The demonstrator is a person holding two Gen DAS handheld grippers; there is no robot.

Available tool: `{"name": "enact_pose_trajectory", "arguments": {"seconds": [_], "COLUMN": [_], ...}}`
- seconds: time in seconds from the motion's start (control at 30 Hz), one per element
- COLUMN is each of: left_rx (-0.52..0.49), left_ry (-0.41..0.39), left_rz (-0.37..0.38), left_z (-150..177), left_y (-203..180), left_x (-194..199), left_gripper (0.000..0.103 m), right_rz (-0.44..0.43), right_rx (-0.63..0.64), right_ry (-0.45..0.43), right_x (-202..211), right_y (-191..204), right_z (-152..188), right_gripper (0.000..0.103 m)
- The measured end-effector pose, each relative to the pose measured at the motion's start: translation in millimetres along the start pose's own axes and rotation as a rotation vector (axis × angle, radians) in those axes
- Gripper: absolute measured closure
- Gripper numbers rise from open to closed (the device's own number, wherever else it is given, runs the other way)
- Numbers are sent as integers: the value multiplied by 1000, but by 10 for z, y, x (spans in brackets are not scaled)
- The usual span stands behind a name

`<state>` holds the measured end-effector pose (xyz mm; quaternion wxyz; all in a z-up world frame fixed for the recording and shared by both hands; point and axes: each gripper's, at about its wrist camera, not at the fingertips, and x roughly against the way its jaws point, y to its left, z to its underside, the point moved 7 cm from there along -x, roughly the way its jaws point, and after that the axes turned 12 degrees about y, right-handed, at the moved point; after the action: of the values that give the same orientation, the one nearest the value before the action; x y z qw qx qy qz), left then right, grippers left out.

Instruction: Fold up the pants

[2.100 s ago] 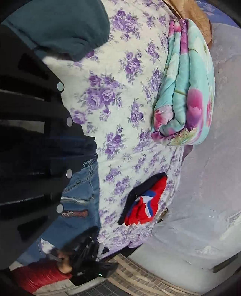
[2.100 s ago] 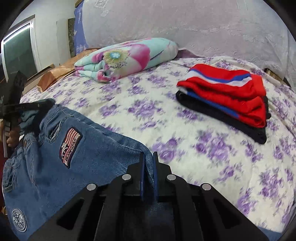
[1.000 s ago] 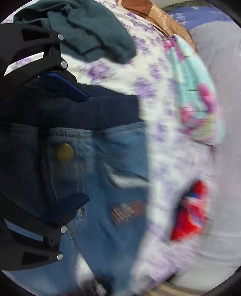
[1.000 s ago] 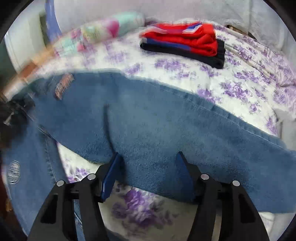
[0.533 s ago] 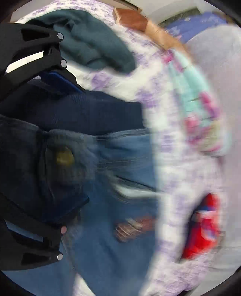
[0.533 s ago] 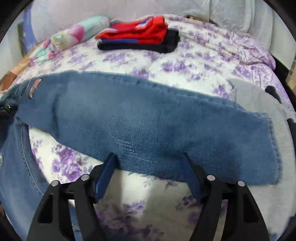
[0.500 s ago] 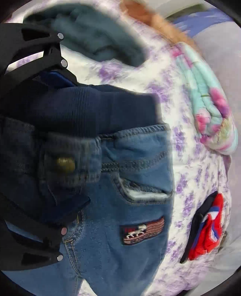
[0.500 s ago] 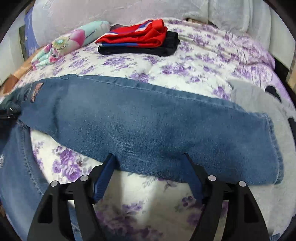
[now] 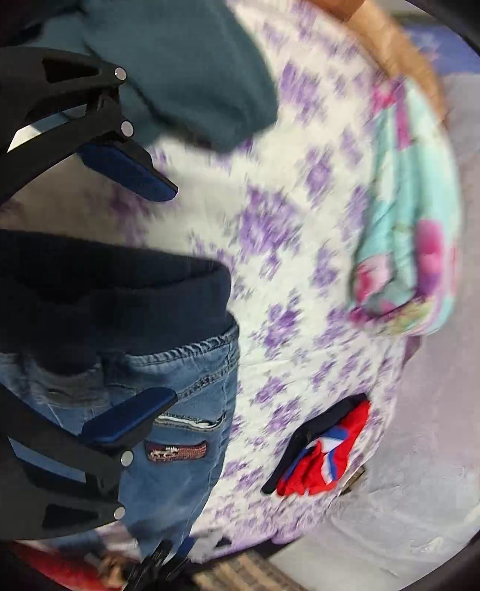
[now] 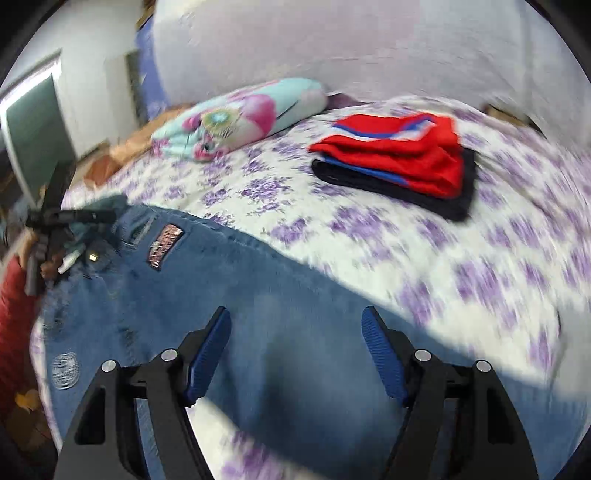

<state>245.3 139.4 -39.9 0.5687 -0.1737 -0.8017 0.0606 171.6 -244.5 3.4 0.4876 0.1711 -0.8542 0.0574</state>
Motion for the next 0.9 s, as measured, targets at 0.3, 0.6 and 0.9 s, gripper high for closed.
{"name": "enact_pose_trajectory", "arguments": {"seconds": [0.3,0.6,0.9], "left_rx": [-88,-201,-193], "left_ry": [27,-125,-210], "left_rz": [99,77,162], "left_z": [-280,-232,202], "left_y": [-94,-280,-384], "left_x": [-345,19,560], "left_gripper": [5,69,78], "right_rz": [-15,64,105], "right_rx": [149,158,248], "right_ry": [172,40,-111], "right_x": [-851,-341,729], "right_y": [52,325,1033], "right_z": [-251,-71,364], "right_gripper": [28,95,96]}}
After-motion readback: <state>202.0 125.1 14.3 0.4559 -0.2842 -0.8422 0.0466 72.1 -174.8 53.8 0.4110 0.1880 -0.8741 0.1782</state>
